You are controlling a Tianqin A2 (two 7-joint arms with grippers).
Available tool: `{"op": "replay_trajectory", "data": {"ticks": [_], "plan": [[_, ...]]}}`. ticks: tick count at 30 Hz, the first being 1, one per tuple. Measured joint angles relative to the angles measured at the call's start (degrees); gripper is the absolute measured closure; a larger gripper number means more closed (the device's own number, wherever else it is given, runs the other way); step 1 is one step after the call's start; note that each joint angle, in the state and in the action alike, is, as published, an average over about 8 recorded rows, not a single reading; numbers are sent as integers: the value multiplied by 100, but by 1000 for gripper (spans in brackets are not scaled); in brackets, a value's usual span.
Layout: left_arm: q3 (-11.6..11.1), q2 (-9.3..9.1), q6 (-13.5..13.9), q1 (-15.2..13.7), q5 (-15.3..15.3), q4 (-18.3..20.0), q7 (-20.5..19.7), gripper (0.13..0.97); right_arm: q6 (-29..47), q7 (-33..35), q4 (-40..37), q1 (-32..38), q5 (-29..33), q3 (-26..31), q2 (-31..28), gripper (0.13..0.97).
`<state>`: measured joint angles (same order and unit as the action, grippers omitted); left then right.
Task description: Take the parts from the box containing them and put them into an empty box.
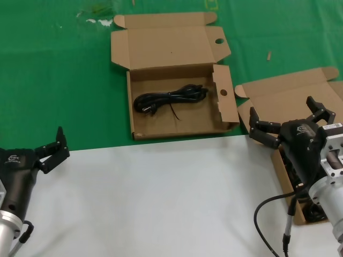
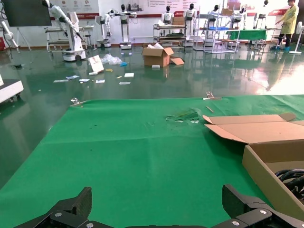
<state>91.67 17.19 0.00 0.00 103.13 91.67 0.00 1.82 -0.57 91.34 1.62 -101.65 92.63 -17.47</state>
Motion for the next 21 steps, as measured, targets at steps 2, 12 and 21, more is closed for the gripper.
{"op": "replay_trajectory", "data": {"ticks": [2, 12, 21], "plan": [[0, 0, 0, 0, 0, 0, 0, 132, 0, 0, 0, 0, 0, 0, 0, 129], [0, 0, 0, 0, 0, 0, 0, 132, 0, 0, 0, 0, 0, 0, 0, 129], [0, 0, 0, 0, 0, 0, 0, 132, 0, 0, 0, 0, 0, 0, 0, 129]]}}
